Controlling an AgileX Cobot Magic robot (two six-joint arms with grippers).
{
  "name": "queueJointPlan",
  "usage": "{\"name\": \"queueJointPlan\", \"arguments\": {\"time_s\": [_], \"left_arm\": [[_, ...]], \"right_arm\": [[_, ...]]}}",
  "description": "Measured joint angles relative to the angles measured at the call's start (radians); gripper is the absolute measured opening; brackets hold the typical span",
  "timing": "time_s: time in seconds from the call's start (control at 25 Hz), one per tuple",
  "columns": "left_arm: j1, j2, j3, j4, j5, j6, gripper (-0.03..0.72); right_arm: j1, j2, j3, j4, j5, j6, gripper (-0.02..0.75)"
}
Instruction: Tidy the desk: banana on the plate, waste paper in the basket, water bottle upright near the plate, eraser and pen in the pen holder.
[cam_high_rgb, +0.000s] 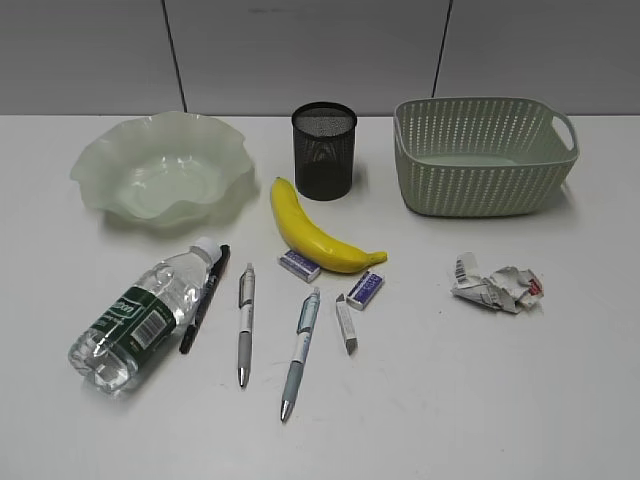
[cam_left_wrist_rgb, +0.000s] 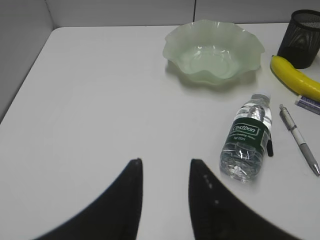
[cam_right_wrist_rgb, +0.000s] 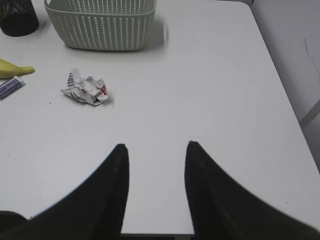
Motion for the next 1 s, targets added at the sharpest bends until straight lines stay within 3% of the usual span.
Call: {"name": "queueJointPlan", "arguments": {"time_s": [1.0], "left_arm": [[0.000,0.000,0.000,0.000,-0.001,0.000,0.237]], "right_arm": [[0.000,0.000,0.000,0.000,0.000,0.000,0.312]]}}
